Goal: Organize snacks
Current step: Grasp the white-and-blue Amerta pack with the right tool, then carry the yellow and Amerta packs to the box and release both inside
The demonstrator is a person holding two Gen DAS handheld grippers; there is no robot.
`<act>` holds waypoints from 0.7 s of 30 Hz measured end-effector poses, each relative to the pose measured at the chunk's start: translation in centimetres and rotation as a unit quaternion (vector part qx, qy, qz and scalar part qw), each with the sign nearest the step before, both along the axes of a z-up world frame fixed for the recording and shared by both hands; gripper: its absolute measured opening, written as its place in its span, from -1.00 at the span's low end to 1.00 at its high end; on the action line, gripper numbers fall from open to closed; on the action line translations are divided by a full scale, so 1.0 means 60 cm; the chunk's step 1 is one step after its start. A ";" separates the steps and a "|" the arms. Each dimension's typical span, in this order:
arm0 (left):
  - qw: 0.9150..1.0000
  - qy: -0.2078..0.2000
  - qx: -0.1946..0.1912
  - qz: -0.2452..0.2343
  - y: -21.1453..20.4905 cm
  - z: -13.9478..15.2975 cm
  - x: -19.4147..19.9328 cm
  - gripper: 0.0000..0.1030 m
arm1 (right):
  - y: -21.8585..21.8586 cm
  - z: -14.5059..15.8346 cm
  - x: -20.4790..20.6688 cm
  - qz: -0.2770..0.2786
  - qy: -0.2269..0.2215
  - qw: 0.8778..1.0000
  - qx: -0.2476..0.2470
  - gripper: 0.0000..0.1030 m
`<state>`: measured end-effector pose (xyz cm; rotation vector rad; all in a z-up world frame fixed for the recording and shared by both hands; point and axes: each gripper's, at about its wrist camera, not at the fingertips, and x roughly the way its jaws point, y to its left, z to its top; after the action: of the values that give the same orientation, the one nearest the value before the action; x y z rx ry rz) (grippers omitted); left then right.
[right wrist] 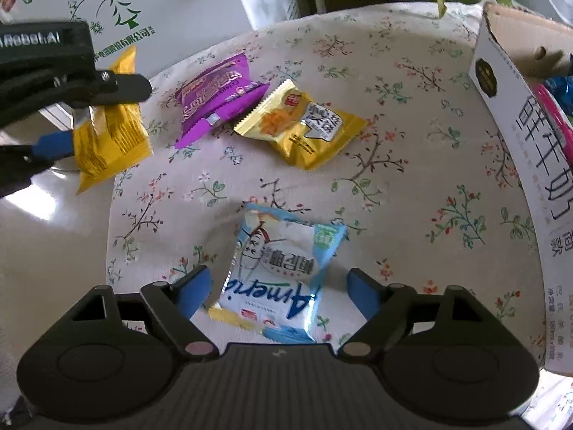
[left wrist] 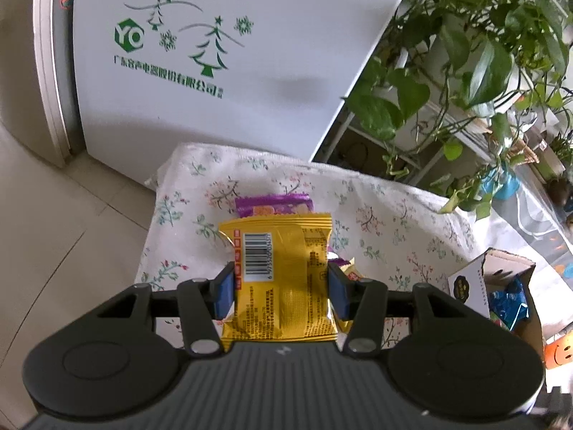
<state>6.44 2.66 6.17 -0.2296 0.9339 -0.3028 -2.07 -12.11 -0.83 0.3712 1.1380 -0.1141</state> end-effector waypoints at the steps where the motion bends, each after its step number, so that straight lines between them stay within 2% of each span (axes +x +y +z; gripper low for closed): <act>1: 1.000 -0.002 0.000 0.000 0.002 0.002 -0.001 -0.01 | 0.006 -0.001 0.002 0.001 -0.002 1.000 -0.011 0.71; 6: 1.000 -0.007 0.004 -0.001 0.004 0.005 -0.008 -0.01 | 0.048 -0.010 0.004 0.032 -0.004 0.996 -0.087 0.69; 8: 1.000 -0.008 0.010 -0.002 0.003 0.004 -0.008 -0.01 | 0.056 -0.012 0.001 0.038 -0.011 0.993 -0.110 0.54; 10: 1.000 -0.007 0.008 0.000 0.005 0.004 -0.008 -0.01 | 0.056 -0.008 -0.001 0.046 -0.026 0.991 -0.127 0.14; 15: 1.000 -0.011 0.006 0.002 0.004 0.007 -0.009 -0.01 | 0.032 -0.003 0.004 0.053 -0.031 0.992 -0.106 0.11; 21: 1.000 -0.011 0.005 0.000 -0.001 0.008 -0.010 -0.01 | 0.004 0.023 0.003 0.031 -0.038 0.996 -0.068 0.11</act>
<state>5.86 2.61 6.63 -0.2172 0.9140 -0.2998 -1.88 -11.89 0.57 0.2174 1.0595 -0.1207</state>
